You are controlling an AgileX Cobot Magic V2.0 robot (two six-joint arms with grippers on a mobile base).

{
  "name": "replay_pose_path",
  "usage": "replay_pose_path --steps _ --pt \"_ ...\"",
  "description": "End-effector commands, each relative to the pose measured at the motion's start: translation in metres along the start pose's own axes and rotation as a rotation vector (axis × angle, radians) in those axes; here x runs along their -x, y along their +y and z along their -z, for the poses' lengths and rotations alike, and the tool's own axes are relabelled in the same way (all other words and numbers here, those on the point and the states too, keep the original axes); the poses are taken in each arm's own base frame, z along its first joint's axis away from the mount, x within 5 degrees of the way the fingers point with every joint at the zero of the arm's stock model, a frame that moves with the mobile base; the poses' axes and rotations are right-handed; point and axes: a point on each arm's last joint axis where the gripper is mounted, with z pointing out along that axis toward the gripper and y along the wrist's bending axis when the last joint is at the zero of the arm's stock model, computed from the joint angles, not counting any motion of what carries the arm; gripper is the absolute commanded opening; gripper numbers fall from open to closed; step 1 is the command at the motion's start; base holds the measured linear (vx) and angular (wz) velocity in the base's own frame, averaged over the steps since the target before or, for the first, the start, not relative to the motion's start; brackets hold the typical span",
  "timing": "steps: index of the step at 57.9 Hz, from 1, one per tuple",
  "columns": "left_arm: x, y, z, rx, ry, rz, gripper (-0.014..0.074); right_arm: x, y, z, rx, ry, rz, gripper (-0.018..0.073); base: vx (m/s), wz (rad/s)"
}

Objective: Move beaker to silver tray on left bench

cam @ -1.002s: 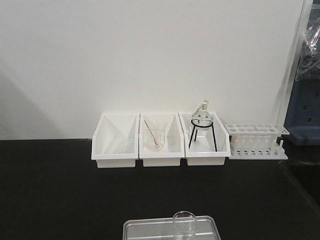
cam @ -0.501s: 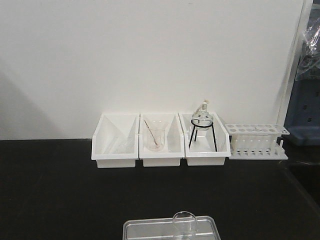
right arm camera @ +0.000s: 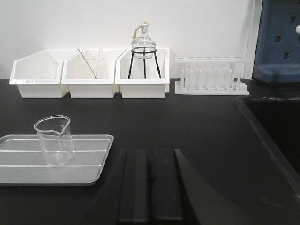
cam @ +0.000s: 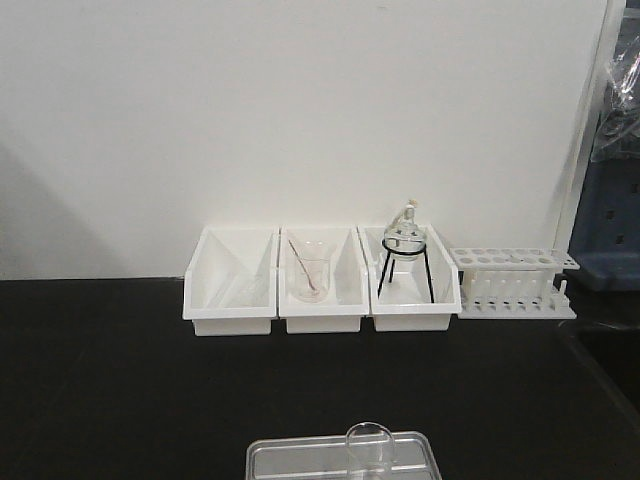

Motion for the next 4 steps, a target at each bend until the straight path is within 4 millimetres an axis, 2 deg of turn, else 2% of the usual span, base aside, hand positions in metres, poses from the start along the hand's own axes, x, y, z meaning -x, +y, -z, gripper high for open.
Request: replay_pose_path --steps 1,4 --pt "-0.0012 -0.0005 -0.0019 -0.009 -0.065 0.011 0.0001 0.0038 0.0002 0.0009 0.000 -0.081 0.014 -0.0011 0.00 0.00" --pt "-0.0012 -0.0005 -0.0019 -0.009 -0.065 0.011 0.0001 0.0038 0.0002 0.0009 0.000 -0.081 0.014 -0.0011 0.00 0.00"
